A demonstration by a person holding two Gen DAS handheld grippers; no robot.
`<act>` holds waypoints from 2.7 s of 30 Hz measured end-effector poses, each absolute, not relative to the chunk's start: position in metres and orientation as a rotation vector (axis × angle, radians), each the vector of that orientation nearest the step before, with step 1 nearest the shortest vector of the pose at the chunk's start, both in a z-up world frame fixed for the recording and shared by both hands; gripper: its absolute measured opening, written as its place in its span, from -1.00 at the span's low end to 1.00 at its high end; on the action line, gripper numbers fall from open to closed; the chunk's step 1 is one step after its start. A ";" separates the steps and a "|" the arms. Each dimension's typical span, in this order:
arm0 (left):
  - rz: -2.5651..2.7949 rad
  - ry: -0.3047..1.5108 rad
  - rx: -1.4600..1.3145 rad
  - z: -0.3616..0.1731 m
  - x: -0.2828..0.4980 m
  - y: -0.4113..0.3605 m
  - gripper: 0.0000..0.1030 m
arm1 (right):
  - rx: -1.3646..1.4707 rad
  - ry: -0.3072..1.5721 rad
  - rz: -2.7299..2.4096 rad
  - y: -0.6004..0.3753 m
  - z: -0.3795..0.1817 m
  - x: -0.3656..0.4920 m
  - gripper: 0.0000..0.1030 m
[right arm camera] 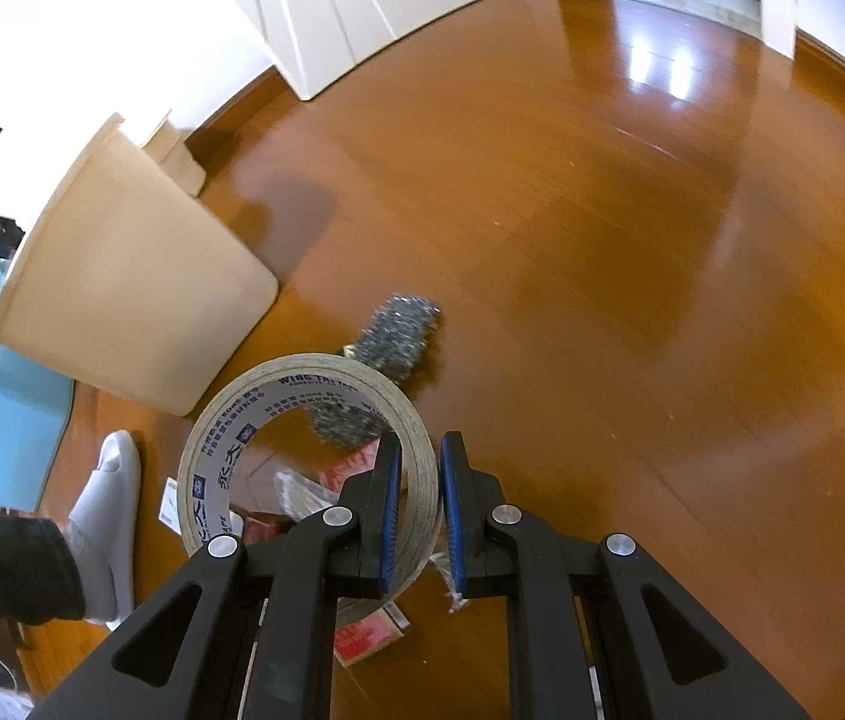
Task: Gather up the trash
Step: 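Open the left tool to drop the QR-code box while the right tool drops the tape roll, then grasp the steel wool pad with the right tool and lift it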
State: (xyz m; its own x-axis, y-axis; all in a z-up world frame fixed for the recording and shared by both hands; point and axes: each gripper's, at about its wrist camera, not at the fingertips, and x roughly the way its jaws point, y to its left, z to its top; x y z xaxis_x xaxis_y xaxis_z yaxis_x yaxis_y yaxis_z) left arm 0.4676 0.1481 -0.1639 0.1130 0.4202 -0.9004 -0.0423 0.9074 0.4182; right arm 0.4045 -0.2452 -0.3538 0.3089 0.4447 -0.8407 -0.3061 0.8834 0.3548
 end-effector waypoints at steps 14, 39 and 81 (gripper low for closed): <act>0.284 1.323 0.617 -0.142 0.440 0.149 1.00 | 0.094 0.857 0.691 -0.157 -0.228 0.468 -0.71; 0.422 1.334 0.421 -0.123 0.433 0.213 1.00 | -0.213 0.949 0.995 0.090 -0.220 0.491 -0.13; -0.095 1.743 0.080 -0.265 0.405 -0.005 1.00 | 0.434 1.206 0.416 -0.237 -0.391 0.513 -0.53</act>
